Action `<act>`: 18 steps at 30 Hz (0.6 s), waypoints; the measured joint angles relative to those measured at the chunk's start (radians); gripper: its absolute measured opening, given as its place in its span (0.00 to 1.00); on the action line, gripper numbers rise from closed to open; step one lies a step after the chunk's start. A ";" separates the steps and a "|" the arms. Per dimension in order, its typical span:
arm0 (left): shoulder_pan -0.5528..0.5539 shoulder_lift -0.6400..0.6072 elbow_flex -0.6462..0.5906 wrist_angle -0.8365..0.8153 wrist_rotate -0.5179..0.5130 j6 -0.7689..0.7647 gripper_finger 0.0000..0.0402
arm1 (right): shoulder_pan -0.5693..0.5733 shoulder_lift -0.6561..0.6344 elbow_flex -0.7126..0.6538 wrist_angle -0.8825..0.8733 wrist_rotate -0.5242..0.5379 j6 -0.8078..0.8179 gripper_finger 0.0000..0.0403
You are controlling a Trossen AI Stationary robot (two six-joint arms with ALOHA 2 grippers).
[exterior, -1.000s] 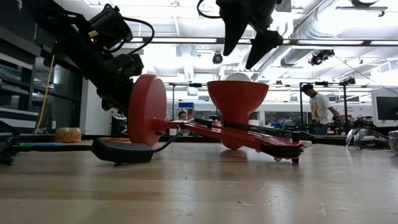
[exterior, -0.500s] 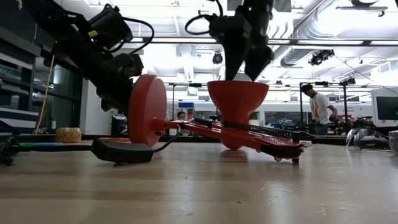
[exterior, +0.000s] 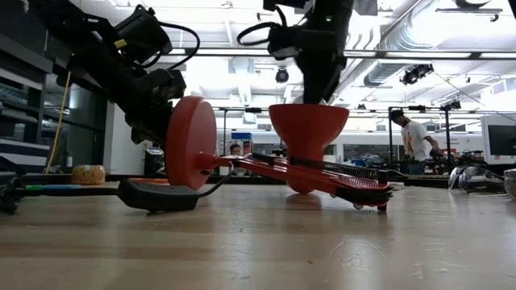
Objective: Screw lightbulb
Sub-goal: Remove the white lightbulb from the red lamp
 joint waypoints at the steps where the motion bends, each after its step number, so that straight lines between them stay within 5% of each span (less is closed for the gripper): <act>1: 0.000 0.000 0.000 0.000 0.000 0.001 0.00 | 0.000 0.000 0.000 -0.007 0.000 -0.078 0.81; 10: 0.000 0.000 0.000 0.000 0.000 0.000 0.00 | 0.000 0.000 0.000 -0.042 0.102 -1.110 0.60; 18: 0.000 0.000 0.000 -0.020 0.000 0.000 0.00 | -0.003 0.000 0.000 -0.026 0.187 -1.148 0.59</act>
